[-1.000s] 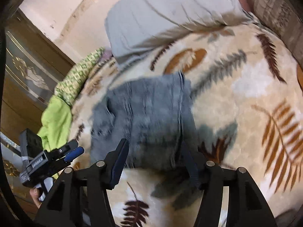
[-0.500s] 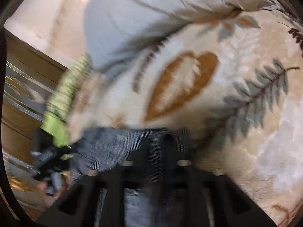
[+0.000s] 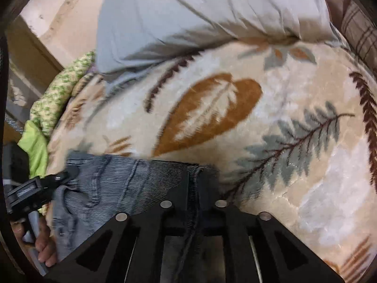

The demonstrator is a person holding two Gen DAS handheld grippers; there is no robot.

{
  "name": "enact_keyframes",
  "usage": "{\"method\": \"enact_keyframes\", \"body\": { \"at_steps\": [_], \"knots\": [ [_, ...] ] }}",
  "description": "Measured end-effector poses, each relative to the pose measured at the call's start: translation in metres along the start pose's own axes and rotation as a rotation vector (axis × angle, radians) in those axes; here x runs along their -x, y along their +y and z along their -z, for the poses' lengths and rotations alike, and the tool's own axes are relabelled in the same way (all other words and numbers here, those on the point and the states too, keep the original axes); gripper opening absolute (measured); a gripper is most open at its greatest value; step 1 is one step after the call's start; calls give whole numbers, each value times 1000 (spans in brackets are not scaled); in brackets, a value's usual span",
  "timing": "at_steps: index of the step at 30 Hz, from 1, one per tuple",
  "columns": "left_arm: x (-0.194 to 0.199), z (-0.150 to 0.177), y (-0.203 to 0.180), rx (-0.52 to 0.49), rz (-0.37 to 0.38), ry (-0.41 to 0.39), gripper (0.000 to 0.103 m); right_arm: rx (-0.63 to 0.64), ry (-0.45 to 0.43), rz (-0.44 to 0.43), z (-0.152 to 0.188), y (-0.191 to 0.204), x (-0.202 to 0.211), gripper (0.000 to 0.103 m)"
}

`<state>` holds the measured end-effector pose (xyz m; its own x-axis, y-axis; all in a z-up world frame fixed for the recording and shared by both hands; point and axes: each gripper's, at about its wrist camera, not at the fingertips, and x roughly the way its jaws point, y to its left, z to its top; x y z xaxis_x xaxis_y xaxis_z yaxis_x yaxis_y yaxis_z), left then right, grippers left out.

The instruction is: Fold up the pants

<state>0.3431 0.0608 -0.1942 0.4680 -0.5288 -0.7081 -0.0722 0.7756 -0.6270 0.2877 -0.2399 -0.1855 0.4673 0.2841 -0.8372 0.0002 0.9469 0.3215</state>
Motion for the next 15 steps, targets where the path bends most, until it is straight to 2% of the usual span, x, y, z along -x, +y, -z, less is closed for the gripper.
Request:
{"method": "enact_keyframes", "body": {
  "at_steps": [2,3,7,10,11,15],
  "knots": [
    [16,1,1,-13,17,-14,49,-9,-15,-66,4,-2,21,56],
    [24,4,1,-22,12,-20,50,-14,-28,-92,7,-4,29,59],
    [48,25,12,-11,55,-15,50,-79,-58,-161,23,-14,56,58],
    [52,46,19,-14,24,-13,50,-111,-35,-187,41,-9,56,42],
    [50,48,19,-16,18,-4,48,-107,-21,-187,45,-5,52,40],
    [35,50,23,-7,-5,26,45,-79,48,-72,59,1,31,35]
  ]
}}
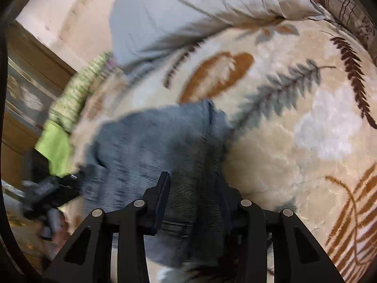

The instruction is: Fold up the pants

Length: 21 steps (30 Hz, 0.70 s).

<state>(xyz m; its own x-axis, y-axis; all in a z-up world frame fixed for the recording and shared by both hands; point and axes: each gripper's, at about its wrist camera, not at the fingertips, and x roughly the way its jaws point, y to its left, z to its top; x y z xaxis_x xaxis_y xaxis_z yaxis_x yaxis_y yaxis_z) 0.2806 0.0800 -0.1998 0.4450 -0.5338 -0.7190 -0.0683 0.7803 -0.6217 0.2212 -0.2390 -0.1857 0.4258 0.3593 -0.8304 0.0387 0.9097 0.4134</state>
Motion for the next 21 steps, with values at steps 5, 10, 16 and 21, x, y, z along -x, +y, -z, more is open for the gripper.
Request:
{"method": "enact_keyframes", "body": {
  "at_steps": [5,10,16,21],
  "knots": [
    [3,2,-15,-62,-19,-18,34,10,-6,9,2,2,-5,14],
    [-4,5,-16,-55,-36,-10,34,50,-15,27,1,8,1,12],
    [-5,4,-17,-69,-47,-5,37,-15,25,-30,-1,-7,-4,30],
    [-6,1,-12,-25,-17,6,40,-25,1,-42,-3,-5,13,31]
  ]
}}
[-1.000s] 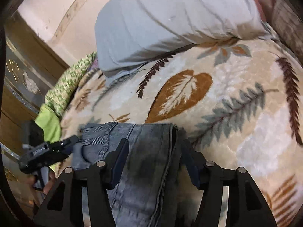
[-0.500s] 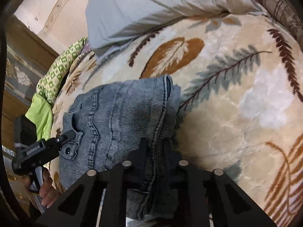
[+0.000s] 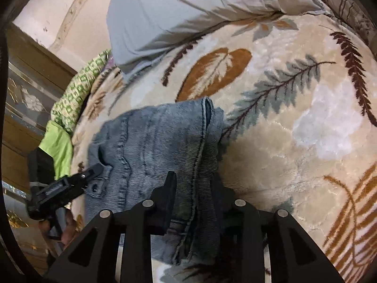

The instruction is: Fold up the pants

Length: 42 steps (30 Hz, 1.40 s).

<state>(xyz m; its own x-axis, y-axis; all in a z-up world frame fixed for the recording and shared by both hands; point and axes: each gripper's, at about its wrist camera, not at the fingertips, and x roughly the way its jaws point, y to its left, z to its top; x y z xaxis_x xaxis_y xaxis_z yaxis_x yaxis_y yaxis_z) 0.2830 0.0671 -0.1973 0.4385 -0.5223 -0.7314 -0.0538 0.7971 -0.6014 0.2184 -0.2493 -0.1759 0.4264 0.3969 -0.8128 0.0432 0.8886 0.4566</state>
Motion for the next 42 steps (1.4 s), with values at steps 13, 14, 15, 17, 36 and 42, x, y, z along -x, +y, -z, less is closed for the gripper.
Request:
{"method": "enact_keyframes", "body": {
  "at_steps": [13,14,15,17,36,42],
  "knots": [
    [-7,0,-4,-30,-24,3,44,58,-10,67,9,10,0,30],
    [-7,0,-4,-30,-24,2,44,63,-10,56,9,12,1,30],
    [-7,1,-4,-33,-27,1,44,66,-1,47,9,13,-1,30],
    [-7,1,-4,-38,-31,0,44,82,37,50,13,14,-12,29],
    [24,31,-12,-87,-66,-87,51,117,-31,115,23,14,2,40],
    [51,73,7,-36,-43,-126,60,22,-99,-62,65,1,26,55]
  ]
}}
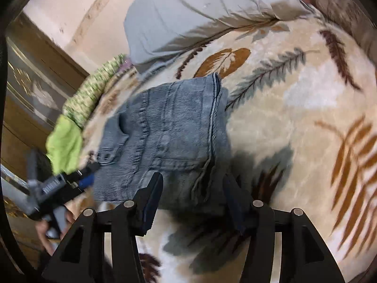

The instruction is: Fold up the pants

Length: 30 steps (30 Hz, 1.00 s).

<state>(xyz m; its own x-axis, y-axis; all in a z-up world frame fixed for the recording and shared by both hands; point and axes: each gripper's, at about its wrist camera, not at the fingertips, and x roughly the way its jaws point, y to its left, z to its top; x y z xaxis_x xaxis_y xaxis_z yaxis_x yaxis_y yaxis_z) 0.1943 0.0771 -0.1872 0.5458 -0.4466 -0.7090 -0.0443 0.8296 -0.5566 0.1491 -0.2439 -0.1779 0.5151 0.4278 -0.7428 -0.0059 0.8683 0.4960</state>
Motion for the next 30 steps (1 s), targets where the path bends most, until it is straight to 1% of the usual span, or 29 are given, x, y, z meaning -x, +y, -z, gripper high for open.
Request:
{"method": "enact_keyframes", "body": {
  "at_steps": [1,2,3,4,5,6,7,8,10,12,14,16,17,19,20,21,23,24,25,26,28,30],
  "knots": [
    [3,3,-1,-4,9,0,57,-21,-4,-26,0,0,1,54],
    [5,7,-3,-12,19,-3,52,-28,-5,-46,0,2,0,53],
    [5,10,-8,-32,25,-4,52,-25,-4,-44,-1,4,-3,53],
    [4,13,-11,-51,5,-5,52,-10,9,-11,-2,8,-10,45],
    [1,16,-11,-71,-37,-1,51,5,26,26,1,11,-16,24],
    [-5,19,-10,-85,-69,18,51,15,30,68,3,13,-21,17],
    [-8,19,-9,-87,-75,26,49,26,33,106,6,15,-23,11],
    [-6,22,-8,-84,-71,16,46,39,26,118,6,17,-21,8],
    [1,23,-14,-109,-73,5,42,52,6,130,6,21,-12,7],
    [2,26,-16,-125,-74,-7,42,85,-11,165,8,28,-2,5],
    [-5,27,-16,-127,-92,3,44,99,-12,194,14,29,-2,5],
    [-8,26,-19,-132,-98,1,44,95,30,228,19,19,-20,5],
    [-9,26,-22,-138,-107,-1,44,80,39,218,20,16,-24,5],
    [-6,28,-22,-129,-104,-5,47,119,16,224,19,23,-16,6],
    [-4,28,-20,-114,-97,-10,48,116,11,216,18,23,-13,11],
    [0,30,-18,-89,-86,-19,48,98,15,192,18,21,-12,12],
    [4,30,-14,-70,-82,-18,53,56,20,139,20,10,-10,19],
    [10,33,-12,-42,-81,-20,54,38,19,115,20,5,-9,21],
    [15,37,-10,-23,-79,-24,55,15,16,81,20,-1,-6,26],
    [22,41,-10,-5,-80,-26,55,0,1,66,19,-4,-2,34],
    [44,49,-19,-22,-83,-22,55,-31,-51,79,18,-10,10,40],
    [67,58,-24,-28,-80,-41,60,-62,-69,87,14,-12,18,41]
  ]
}}
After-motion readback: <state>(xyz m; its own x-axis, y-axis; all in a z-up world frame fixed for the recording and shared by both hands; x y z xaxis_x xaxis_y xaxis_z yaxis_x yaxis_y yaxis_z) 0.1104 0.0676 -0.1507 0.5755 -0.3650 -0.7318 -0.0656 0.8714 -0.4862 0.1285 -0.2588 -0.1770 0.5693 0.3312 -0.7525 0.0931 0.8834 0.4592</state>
